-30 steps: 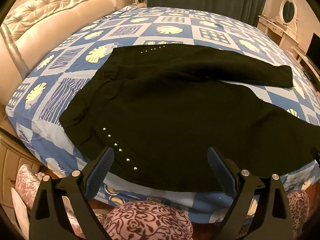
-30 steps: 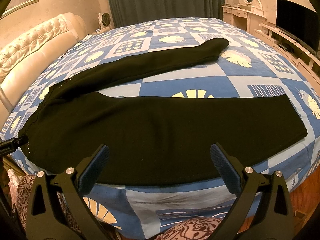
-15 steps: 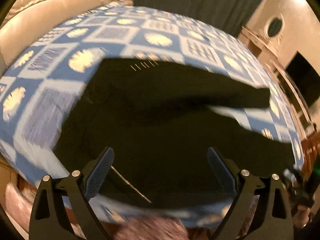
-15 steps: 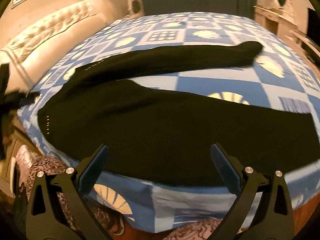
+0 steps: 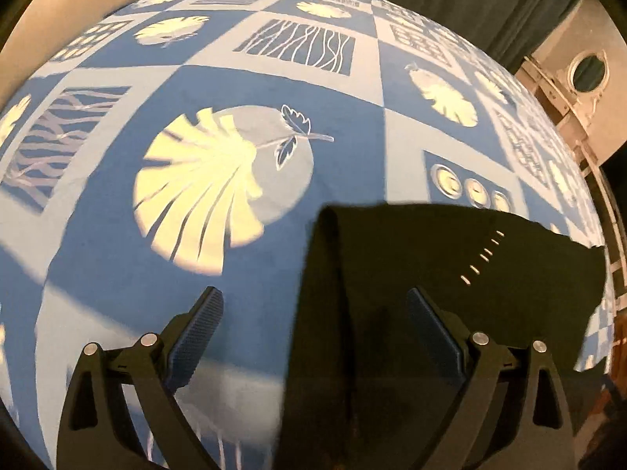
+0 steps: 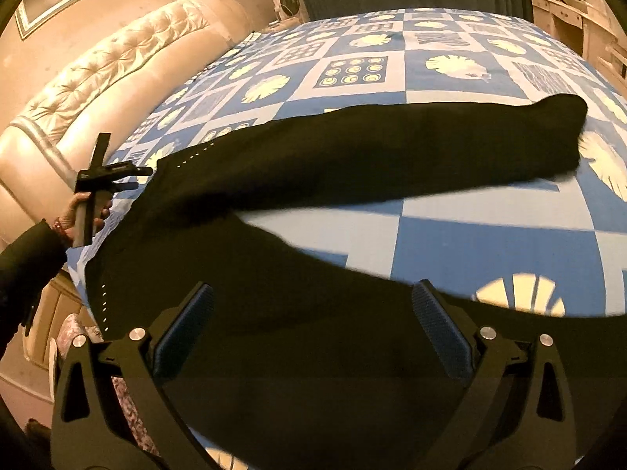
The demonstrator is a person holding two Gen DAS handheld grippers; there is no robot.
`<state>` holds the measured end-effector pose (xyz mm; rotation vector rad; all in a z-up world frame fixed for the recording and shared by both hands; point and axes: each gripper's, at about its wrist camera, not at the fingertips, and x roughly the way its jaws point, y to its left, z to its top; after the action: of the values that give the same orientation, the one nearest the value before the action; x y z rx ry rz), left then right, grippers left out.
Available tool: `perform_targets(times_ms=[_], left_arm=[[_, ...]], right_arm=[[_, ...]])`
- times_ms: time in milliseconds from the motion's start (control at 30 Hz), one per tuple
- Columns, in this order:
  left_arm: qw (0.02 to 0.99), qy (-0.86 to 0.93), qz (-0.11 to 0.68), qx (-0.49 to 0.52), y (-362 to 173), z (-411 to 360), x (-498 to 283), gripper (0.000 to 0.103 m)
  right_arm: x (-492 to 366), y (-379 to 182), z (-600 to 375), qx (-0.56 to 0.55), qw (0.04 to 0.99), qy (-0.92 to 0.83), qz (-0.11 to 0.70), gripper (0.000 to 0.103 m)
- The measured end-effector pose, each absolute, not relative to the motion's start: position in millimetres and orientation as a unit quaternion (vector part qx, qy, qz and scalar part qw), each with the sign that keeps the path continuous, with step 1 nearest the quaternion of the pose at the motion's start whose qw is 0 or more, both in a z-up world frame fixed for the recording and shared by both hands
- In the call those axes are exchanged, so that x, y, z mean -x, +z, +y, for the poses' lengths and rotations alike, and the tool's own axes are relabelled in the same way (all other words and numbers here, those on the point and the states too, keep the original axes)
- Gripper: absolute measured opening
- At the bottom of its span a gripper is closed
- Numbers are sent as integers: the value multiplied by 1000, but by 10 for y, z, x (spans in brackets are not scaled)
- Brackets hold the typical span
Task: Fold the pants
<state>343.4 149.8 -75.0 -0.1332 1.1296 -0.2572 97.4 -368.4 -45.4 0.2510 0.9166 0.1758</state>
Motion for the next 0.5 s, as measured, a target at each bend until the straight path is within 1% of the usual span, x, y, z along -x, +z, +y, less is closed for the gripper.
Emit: perform_targets(times_ms=[200,233,267,300,333,400,500], left_arm=[[836,-201,508,43,-805,1303,-3578,93],[835,-212,507,47,-807,1282,-3591,90],[835,-214,504,48,-801,1276,-3593,81],[837,-208,503,46,-806,1280,-3612,61],[838,-199,505,48,-820,1293,-3656,51],[832,-202,509,92,-846,1414,-3722,50],[828,-203,514,99,-847,1450,-3769,43]], right_arm=[[-1383,-545,-3708,-125,873,120,456,101],[-1448,-537,-3706,-125,872,128,456,101],[-1534,-528,-3703,-126,870,140,456,101],[-1635,-508,-3687,-124,868,154,456,101],[-1699,-492,-3678,-121,867,166,455,101],[-1871,-445,-3639,-99,865,189,453,101],[-2278,-339,-3628,-56,867,211,448,101]])
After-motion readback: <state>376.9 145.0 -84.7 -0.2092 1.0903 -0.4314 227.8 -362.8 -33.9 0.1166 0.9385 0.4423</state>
